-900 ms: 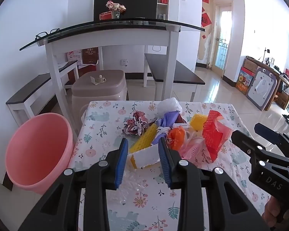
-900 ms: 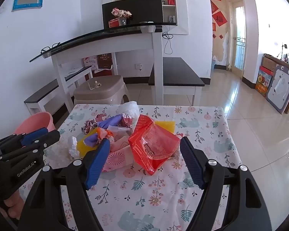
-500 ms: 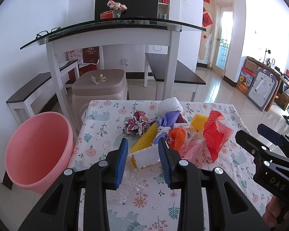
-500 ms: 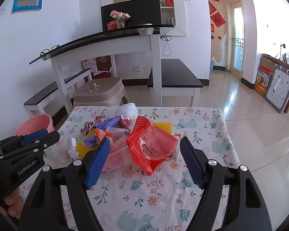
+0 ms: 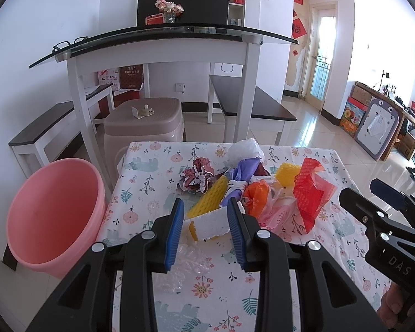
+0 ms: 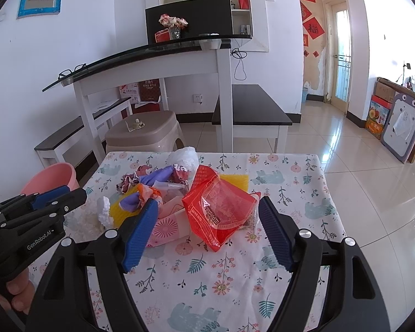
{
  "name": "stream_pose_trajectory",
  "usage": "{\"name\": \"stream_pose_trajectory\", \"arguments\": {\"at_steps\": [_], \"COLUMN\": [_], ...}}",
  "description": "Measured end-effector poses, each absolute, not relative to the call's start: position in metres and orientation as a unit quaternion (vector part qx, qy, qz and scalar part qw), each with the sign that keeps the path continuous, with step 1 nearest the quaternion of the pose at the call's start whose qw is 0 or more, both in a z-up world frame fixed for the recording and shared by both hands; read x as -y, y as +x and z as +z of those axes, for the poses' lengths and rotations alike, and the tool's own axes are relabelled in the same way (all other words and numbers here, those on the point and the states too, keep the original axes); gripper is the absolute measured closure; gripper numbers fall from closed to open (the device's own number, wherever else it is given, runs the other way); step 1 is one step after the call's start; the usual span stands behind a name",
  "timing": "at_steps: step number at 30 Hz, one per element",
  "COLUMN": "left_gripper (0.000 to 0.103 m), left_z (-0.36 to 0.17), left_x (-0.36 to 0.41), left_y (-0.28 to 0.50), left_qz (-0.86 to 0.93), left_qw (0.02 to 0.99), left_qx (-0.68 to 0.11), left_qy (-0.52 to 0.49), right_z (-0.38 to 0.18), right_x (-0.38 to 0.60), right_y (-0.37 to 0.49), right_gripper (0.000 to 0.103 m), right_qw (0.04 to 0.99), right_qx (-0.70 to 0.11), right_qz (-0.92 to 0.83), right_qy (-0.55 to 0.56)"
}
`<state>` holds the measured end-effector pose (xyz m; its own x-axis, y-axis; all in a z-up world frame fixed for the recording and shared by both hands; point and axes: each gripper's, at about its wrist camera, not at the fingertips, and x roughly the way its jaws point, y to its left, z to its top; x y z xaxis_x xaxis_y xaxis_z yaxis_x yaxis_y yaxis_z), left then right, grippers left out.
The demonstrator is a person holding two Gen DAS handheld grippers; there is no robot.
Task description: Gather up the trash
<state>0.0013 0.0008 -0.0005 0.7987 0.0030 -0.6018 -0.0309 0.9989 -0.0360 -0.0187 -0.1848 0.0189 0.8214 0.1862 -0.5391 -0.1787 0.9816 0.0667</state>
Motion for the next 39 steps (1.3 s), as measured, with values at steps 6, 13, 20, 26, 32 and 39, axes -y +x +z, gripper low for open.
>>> {"name": "stream_pose_trajectory", "arguments": {"at_steps": [6,13,20,26,32,39], "left_gripper": [0.071,0.071,0.071,0.071,0.071,0.071], "left_z": [-0.0005,-0.0003,-0.0020,-0.0023,-0.0025,-0.0020], "left_x": [-0.0009,-0.0011,-0.0035,-0.0038,-0.0042,-0.0036], "left_y": [0.0015,0.0017,0.0005,0.0002,0.0003,0.0001], "left_qz": [0.009,0.009,0.009,0.009,0.009,0.009], "left_qw": [0.948,0.948,0.948,0.948,0.948,0.948], "left_qx": [-0.317,-0.318,-0.317,-0.317,-0.317,-0.316], "left_qy": [-0.023,-0.023,-0.023,-0.023,-0.024,-0.023], "right_z": [0.0182,0.0181,0.0181,0.0181,0.0182,0.0200], "right_x": [0.1842,0.1840,0.1842,0.1826,0.1830,0.1816], "right_y": [-0.0189,-0.0188,-0.0190,-0.0206,-0.0208,-0.0220], "right_gripper": [0.027,0.027,0.027,0.027,0.027,0.027], "right_qw": [0.954,0.954,0.955,0.955,0.955,0.955], "right_qx": [-0.283,-0.283,-0.282,-0.281,-0.280,-0.279], "right_qz": [0.096,0.096,0.096,0.096,0.097,0.097], "right_qy": [0.006,0.007,0.007,0.006,0.006,0.006]}}
